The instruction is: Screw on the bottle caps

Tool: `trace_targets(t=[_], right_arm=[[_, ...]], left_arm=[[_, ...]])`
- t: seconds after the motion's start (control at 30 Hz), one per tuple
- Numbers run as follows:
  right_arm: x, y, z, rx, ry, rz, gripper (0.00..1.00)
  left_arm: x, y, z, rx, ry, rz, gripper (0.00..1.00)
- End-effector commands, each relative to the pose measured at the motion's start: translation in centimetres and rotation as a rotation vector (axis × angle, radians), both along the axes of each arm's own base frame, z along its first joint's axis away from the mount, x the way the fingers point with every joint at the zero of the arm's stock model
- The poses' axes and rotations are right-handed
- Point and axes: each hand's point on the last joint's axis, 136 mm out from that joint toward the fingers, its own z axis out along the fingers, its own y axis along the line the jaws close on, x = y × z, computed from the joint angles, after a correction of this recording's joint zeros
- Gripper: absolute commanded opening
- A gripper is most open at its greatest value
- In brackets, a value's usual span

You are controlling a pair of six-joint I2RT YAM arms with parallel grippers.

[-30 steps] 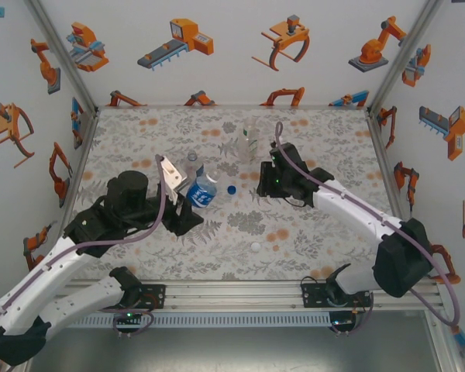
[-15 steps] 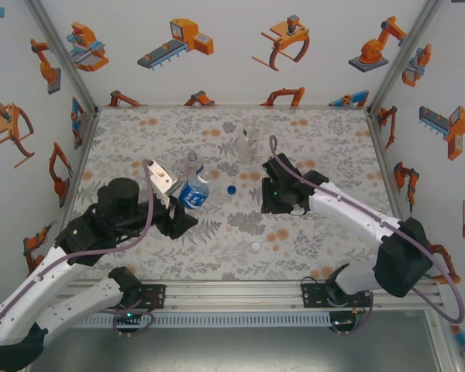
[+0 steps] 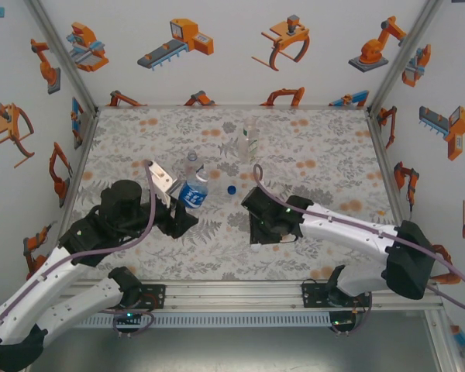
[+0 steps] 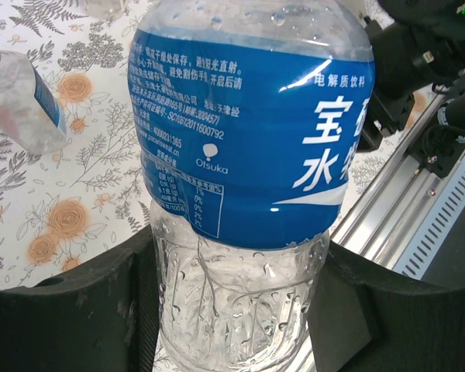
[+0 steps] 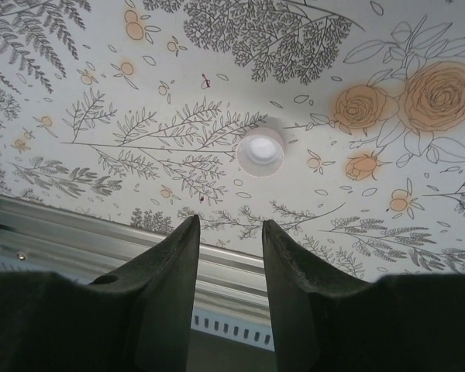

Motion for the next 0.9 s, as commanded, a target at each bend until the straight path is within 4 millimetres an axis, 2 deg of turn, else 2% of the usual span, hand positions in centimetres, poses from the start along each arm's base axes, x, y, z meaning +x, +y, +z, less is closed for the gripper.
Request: trace_targets(t=[0.0,0.4,0.87], right_arm=[[0.3,-0.1,-1.1,-0.018,-0.010,-0.064,0.39],[1.2,-0.2,-3.8,-0.063,-0.036,-0.086,0.41],[0.7,-0.6,-5.0,-0.075,-0.003,-0.107,0.41]], left_arm=[[0.4,-0.1,0.6,-0.030,-0.008,0.018,0.00],[0.5,0.3,0.0,-0.024,-0.001,0.039,0.00],[0.2,1.5,-0.5,-0.031,-0.005,0.080,0.00]])
